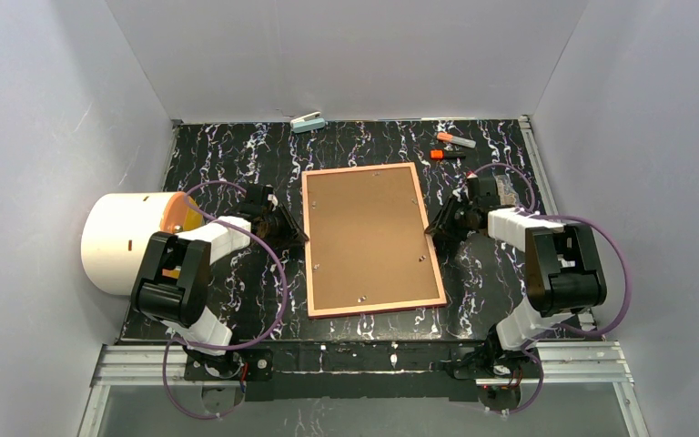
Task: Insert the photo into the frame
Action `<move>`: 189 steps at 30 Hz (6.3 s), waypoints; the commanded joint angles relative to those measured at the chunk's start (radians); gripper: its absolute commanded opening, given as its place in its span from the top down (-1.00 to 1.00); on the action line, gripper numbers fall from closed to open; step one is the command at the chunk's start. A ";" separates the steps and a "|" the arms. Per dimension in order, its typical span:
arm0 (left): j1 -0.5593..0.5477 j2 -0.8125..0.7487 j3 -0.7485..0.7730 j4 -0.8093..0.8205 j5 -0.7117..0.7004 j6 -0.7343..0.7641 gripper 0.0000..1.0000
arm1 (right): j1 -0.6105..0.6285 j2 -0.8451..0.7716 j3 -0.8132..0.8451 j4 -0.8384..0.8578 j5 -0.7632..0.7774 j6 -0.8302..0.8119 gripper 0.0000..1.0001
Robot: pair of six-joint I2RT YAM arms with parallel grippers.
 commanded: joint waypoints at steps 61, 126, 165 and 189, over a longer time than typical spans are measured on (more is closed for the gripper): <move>-0.005 -0.295 -0.241 -0.111 0.054 0.053 0.75 | 0.578 -0.165 -0.048 0.282 0.043 0.458 0.30; -0.006 -0.293 -0.208 -0.179 0.024 0.089 0.90 | 0.856 0.380 0.266 0.552 0.128 0.481 0.71; -0.006 -0.236 -0.158 -0.112 0.073 0.090 0.41 | 0.851 -0.002 0.062 0.435 0.354 0.383 0.27; -0.088 -0.256 -0.271 -0.035 0.084 -0.008 0.94 | 0.770 -0.033 0.058 0.352 0.352 0.381 0.27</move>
